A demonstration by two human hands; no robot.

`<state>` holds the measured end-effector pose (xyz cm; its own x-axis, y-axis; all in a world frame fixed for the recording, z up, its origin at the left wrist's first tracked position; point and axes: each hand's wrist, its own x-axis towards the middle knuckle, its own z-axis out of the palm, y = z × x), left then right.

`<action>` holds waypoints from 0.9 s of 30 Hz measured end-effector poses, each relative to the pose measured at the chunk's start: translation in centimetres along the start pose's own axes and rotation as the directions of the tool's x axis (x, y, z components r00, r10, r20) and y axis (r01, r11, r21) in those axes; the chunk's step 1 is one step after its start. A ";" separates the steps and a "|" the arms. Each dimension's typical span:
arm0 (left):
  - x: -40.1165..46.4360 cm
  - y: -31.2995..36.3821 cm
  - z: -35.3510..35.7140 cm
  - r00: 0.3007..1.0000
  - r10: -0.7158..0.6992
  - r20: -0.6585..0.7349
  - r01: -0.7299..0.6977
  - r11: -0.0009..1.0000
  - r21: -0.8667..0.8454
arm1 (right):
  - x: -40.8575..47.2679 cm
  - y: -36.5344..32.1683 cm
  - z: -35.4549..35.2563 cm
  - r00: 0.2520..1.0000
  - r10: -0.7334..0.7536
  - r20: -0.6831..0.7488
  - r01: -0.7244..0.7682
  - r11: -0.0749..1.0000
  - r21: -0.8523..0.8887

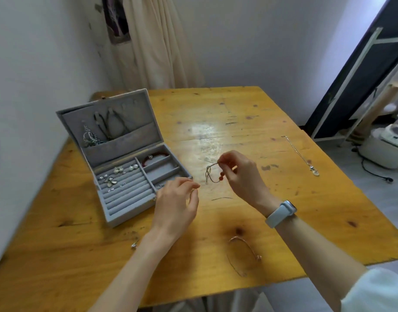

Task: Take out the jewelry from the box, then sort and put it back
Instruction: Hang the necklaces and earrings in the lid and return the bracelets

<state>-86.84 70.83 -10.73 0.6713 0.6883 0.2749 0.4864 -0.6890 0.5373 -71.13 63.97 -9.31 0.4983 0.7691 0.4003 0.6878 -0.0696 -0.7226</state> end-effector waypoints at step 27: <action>-7.2 -8.4 -5.2 0.908 -0.200 -0.367 0.233 0.972 0.045 | -3.5 -4.9 7.9 0.872 -0.211 0.441 0.254 0.966 -0.041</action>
<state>-98.70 72.82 -13.11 0.3070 0.8466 0.4348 0.6541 -0.5196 0.5497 -80.43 66.66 -11.65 0.0566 0.9659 0.2528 0.8129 0.1025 -0.5733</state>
